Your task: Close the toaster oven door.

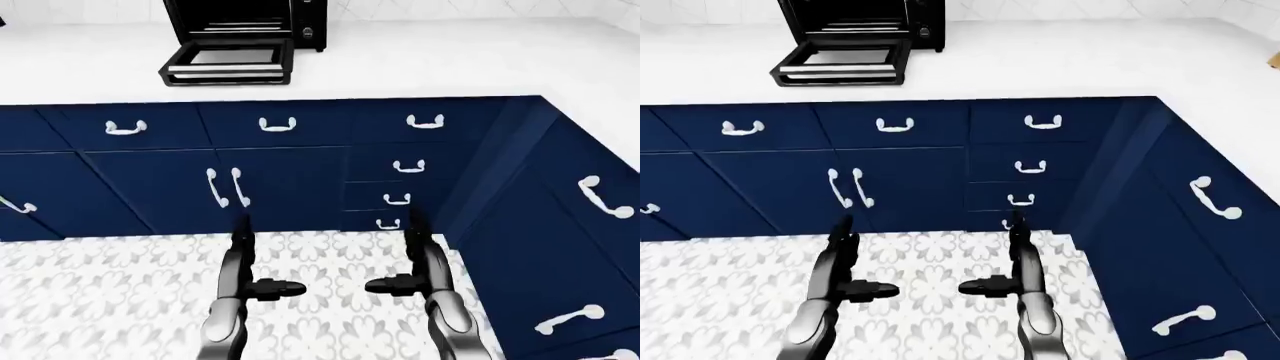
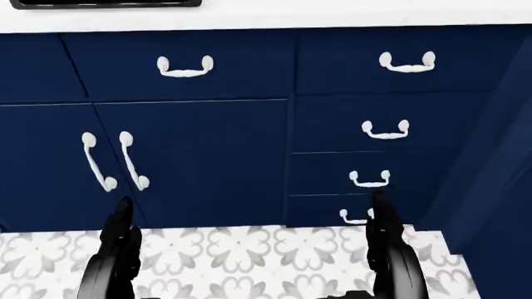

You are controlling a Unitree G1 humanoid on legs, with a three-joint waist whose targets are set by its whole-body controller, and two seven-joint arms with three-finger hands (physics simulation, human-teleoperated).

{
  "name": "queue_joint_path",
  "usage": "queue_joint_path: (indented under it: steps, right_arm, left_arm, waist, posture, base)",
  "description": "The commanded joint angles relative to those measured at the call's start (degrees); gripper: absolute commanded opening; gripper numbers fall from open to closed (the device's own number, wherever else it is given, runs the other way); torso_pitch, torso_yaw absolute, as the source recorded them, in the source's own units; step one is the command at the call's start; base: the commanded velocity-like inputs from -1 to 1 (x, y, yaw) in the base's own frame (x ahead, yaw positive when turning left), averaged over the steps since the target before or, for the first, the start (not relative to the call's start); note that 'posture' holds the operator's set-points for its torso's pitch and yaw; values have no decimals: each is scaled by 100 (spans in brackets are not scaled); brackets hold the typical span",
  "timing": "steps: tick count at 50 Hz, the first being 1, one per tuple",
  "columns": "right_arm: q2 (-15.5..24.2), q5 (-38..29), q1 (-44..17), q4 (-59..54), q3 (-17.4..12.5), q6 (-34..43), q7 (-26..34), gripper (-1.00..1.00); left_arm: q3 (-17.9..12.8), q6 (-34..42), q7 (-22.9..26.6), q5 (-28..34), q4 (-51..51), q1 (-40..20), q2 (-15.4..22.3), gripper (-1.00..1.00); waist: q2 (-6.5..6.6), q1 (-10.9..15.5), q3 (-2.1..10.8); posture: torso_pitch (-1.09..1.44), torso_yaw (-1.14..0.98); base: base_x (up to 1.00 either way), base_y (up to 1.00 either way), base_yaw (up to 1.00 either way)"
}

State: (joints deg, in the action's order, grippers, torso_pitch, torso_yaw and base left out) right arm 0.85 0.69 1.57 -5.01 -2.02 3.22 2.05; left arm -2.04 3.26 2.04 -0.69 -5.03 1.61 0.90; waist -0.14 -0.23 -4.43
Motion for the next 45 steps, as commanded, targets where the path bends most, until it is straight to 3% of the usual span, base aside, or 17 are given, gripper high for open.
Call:
queue_joint_path:
  steps: [1,2,3,5,7,10,12,16,24,29,33,45]
  right_arm:
    - [71,86,-296,837,-54,331,4,100]
    - [109,-98,-305,749,-27,-71,-16,100]
    - [73,43,-363,791,-111,100,-30,100]
    - [161,-89,-379,878,-74,182,81,100]
    - [174,-128,-390,1040,-96,379,147,100]
    - [227,-168,-425,1272,-173,382,257,100]
    - [231,-82,-431,1731,-228,776,342,100]
    - [336,23,-618,2232,-427,1134,511,100]
    - [773,446,-1330,2825,-1028,1933,518,100]
    - [1213,727,-1820,2816,-1435,2238,392,100]
    - [1461,872,-2036,2773,-1568,2323,314,100]
    - [1521,973,-2047,3045,-1555,2529,346,100]
  left_arm:
    - [9,-508,17,146,481,-160,90,100]
    - [-17,-412,7,151,550,-153,81,100]
    - [-36,-339,42,154,591,-177,98,100]
    - [-56,-69,202,-25,791,-155,80,100]
    - [-92,-82,153,52,890,-181,107,100]
    - [-143,86,254,54,1183,-147,154,100]
    - [-228,208,285,103,1453,-171,205,100]
    - [-676,1030,185,-253,2322,-407,302,100]
    - [-1468,1702,18,-695,2726,-913,806,100]
    - [-1935,2045,-94,-975,2929,-1174,1189,100]
    - [-2230,2421,-217,-1227,3200,-1361,1464,100]
    - [-2315,2714,-367,-1458,3515,-1402,1578,100]
  waist:
    - [-45,-12,5]
    - [-46,23,206]
    - [-17,62,358]
    - [-27,53,105]
    - [-44,54,392]
    - [-42,59,432]
    - [-39,59,458]
    - [-23,51,483]
    - [11,47,526]
    - [17,33,495]
    - [17,32,444]
    - [39,35,382]
  posture:
    - [0,0]
    - [0,0]
    - [0,0]
    - [0,0]
    - [0,0]
    - [0,0]
    - [0,0]
    - [0,0]
    - [0,0]
    - [0,0]
    - [0,0]
    - [0,0]
  base:
    - [0,0,0]
    - [0,0,0]
    - [0,0,0]
    - [0,0,0]
    - [0,0,0]
    - [0,0,0]
    - [0,0,0]
    - [0,0,0]
    - [0,0,0]
    - [0,0,0]
    - [0,0,0]
    - [0,0,0]
